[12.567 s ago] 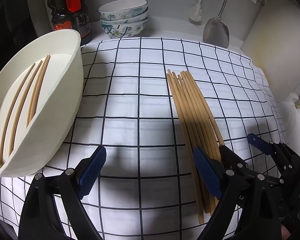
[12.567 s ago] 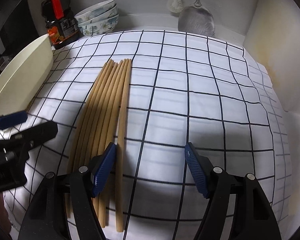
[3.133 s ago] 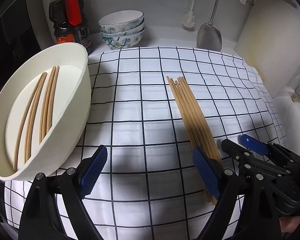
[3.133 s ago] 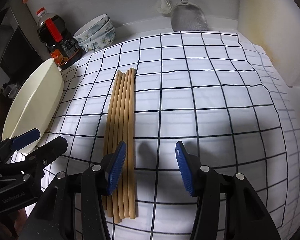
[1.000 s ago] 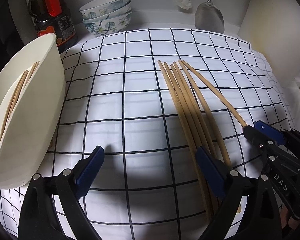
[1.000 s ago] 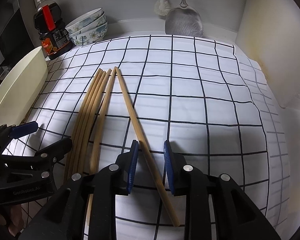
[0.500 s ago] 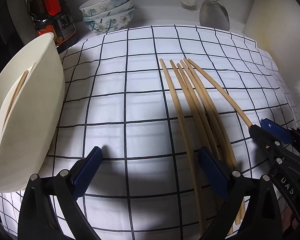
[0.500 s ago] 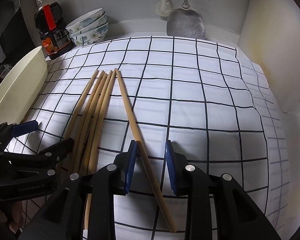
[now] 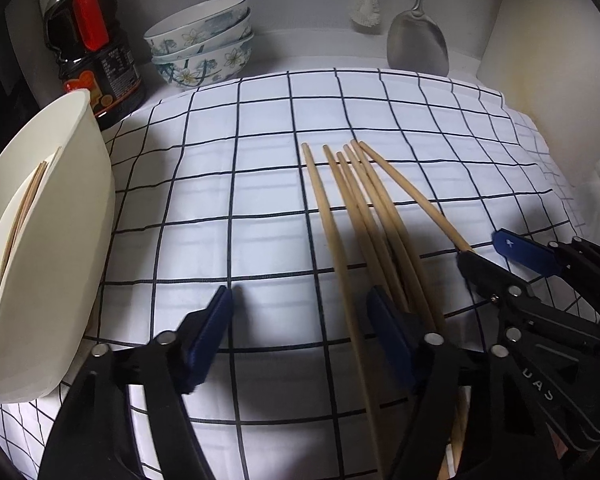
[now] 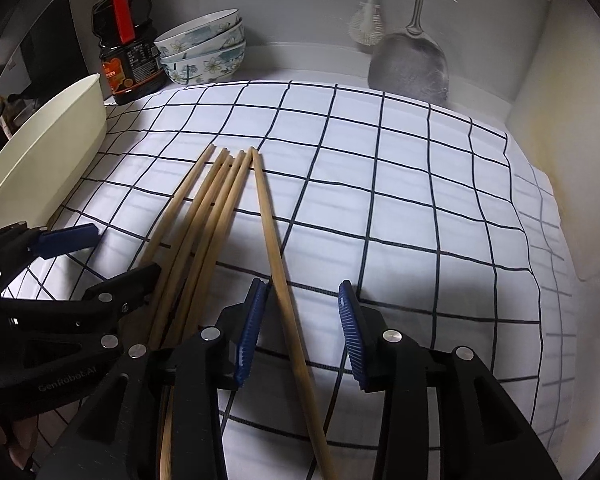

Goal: Organize utensils
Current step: 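Close the right gripper on a chopstick while the left gripper grasps another chopstick, then lift both held chopsticks and carry them over the oval dish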

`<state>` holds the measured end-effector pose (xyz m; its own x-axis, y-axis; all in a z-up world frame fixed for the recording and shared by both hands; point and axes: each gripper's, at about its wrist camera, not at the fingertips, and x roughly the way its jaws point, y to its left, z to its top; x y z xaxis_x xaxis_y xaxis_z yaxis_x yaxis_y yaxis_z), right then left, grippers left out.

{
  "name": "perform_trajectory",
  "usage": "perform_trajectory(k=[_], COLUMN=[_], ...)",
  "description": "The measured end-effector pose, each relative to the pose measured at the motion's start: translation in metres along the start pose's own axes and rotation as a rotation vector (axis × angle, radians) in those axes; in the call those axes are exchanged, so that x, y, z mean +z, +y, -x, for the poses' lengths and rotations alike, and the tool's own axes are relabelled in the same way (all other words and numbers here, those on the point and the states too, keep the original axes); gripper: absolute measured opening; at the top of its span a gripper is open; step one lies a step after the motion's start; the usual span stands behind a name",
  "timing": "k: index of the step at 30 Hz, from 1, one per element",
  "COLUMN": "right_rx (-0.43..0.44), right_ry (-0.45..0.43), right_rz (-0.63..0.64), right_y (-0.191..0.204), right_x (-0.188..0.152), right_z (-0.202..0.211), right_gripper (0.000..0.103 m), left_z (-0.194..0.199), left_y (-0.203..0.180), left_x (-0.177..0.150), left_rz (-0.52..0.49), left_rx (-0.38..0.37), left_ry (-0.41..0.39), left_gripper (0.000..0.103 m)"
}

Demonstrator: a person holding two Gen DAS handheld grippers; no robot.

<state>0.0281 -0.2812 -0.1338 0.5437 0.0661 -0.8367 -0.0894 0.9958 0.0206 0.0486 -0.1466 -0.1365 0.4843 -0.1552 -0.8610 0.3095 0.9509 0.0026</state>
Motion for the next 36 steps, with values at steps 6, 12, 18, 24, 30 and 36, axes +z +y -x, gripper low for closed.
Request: perform_trajectory(k=[6,12,18,24,30,36], right_rx=[-0.004,-0.002,0.057,0.084,0.096,0.111], right_ry=[0.006,0.01,0.027,0.012,-0.022,-0.066], right_rz=[0.005,-0.027,-0.155,-0.22,-0.238,-0.219], right_y=[0.005,0.003,-0.007,-0.004,0.01,0.033], right_x=[0.002,0.003,-0.003,-0.006,0.004,0.023], right_z=[0.0,0.0,0.009,0.033,0.061,0.087], right_gripper=[0.015,0.006,0.006,0.006,0.006,0.006], left_z=[0.004,0.004,0.012,0.036,0.069,0.105], left_y=[-0.011,-0.012,-0.003,0.009,0.027,0.057], left_x=[0.001,0.001,-0.002,-0.001,0.005,0.015], left_rz=[-0.041,-0.05,-0.046,-0.042,-0.03,-0.007], left_rx=[-0.024,-0.024,-0.029,-0.048,-0.064,-0.078], left_ry=[0.0,0.016,0.043,0.031,-0.004,-0.07], left_gripper=[0.016,0.007,0.007,0.007,0.007,0.007])
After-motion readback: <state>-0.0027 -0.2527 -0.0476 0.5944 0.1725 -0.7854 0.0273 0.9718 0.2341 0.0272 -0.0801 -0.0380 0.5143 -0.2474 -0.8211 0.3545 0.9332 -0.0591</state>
